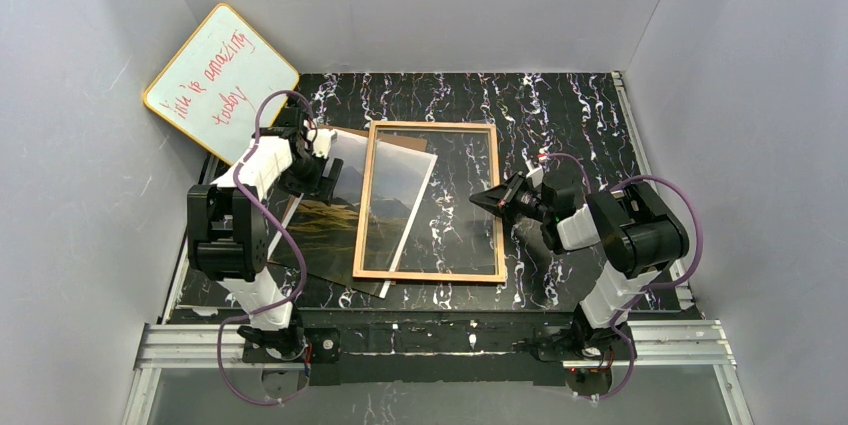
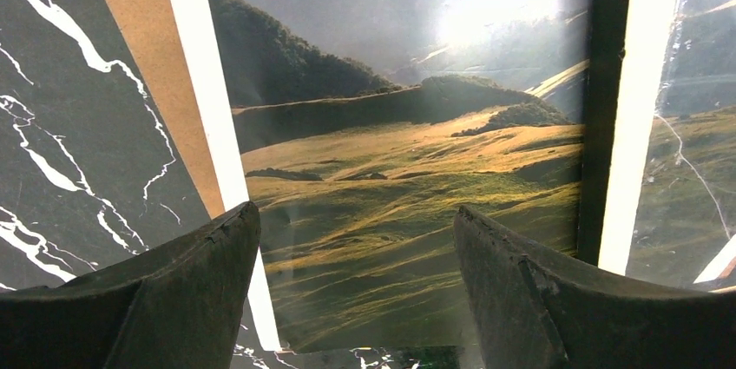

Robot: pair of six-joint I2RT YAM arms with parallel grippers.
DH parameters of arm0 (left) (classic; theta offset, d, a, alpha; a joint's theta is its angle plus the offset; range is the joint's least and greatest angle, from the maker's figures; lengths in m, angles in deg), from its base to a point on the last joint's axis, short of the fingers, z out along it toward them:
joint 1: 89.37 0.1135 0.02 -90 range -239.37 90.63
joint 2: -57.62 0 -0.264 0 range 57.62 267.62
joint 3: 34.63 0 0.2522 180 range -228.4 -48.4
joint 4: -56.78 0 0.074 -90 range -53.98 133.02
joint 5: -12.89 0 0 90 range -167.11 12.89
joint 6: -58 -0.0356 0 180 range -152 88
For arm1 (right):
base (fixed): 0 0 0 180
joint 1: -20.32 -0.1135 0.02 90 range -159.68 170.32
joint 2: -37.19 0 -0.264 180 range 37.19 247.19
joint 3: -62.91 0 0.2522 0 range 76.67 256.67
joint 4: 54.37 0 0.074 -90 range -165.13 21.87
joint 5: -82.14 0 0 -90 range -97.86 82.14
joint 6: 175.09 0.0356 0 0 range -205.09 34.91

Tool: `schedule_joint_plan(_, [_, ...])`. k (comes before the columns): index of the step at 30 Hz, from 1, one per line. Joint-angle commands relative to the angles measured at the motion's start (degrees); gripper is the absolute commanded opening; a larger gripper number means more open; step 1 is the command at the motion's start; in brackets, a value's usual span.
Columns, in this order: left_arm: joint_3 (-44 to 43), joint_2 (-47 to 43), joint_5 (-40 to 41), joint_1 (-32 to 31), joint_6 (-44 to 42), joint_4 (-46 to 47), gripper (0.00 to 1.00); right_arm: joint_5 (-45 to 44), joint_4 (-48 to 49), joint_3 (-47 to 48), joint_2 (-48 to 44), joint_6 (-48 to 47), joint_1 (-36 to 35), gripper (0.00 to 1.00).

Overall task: Put the photo into the frame
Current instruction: Adjust the photo frame item on the photo frame.

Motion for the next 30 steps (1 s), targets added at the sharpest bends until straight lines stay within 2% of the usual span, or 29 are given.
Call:
schedule_joint_plan(1, [1.39,-1.75,0.07,-2.04,-0.16,-1.19,0.79,0.85,5.85,-0.09,0.63,0.27,0.19,0.01])
schedule_joint_plan(11, [2.77,1.72,2.18,-10.12,2.18,1.45,0.79,1.22,6.97,0.29,1.73,0.34,0.19,0.01])
schedule_joint_plan(30, [5.5,3.28,1.29,-12.44,2.13,3.27,0.79,1.25,8.66,0.57,3.01,1.15,0.18,0.01])
